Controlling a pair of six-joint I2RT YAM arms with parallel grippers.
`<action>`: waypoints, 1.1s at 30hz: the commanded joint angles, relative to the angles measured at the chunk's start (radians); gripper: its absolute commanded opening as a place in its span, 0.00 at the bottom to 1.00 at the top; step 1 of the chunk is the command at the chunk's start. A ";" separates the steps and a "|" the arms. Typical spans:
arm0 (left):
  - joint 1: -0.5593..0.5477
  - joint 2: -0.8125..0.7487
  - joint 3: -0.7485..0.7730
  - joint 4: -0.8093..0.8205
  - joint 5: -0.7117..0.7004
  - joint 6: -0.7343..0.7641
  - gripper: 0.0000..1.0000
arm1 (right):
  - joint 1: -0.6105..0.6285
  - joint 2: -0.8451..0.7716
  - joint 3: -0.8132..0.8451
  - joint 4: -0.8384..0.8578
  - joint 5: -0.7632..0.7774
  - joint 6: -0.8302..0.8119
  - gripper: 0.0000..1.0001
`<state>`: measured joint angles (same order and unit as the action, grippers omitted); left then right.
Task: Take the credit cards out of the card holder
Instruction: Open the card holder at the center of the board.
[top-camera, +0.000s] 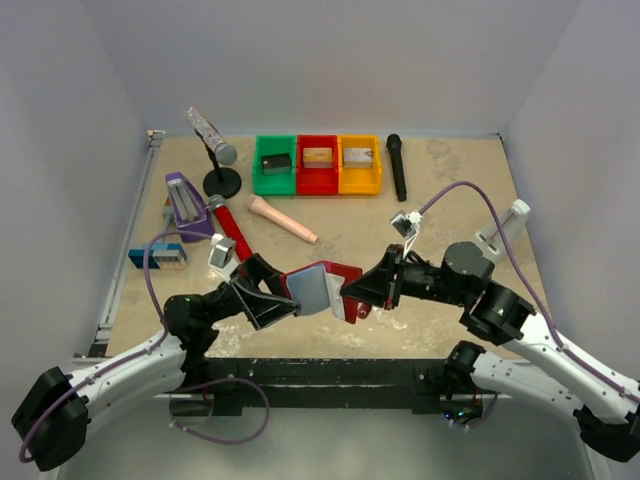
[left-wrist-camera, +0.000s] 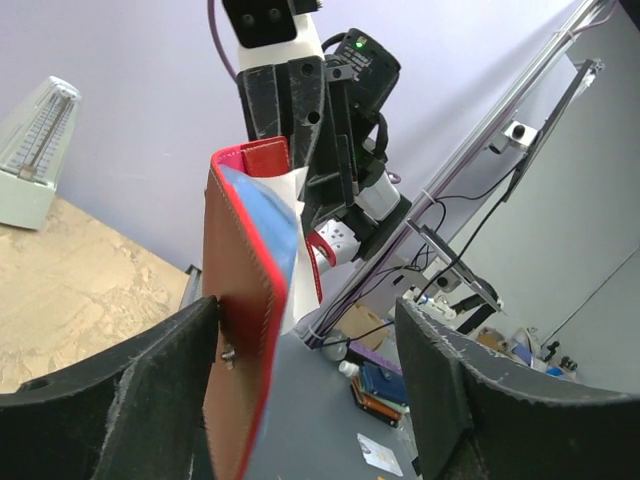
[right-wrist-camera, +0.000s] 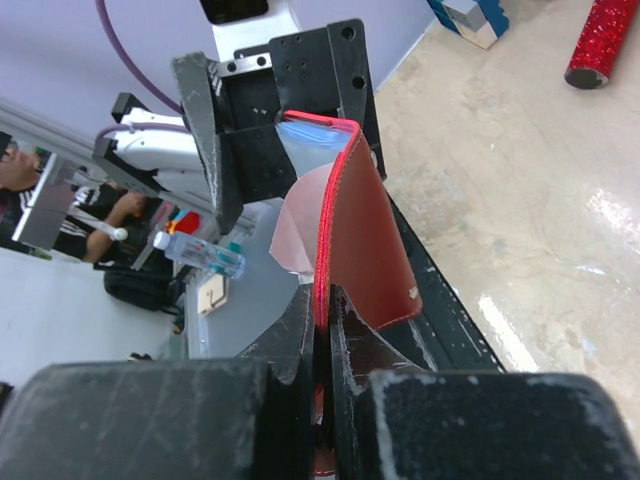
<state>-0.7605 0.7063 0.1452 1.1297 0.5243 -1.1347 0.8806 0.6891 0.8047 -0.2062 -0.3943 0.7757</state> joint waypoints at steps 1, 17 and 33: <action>-0.005 -0.008 -0.015 0.116 0.031 -0.014 0.73 | -0.032 -0.022 -0.025 0.192 -0.060 0.071 0.00; -0.005 -0.080 0.011 -0.001 0.060 0.047 0.59 | -0.068 -0.010 -0.050 0.260 -0.129 0.086 0.00; -0.005 -0.137 0.082 -0.240 0.020 0.154 0.47 | -0.068 -0.013 -0.012 0.172 -0.152 0.019 0.00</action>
<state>-0.7609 0.5980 0.1772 0.9497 0.5655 -1.0420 0.8169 0.6857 0.7460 -0.0463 -0.5175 0.8249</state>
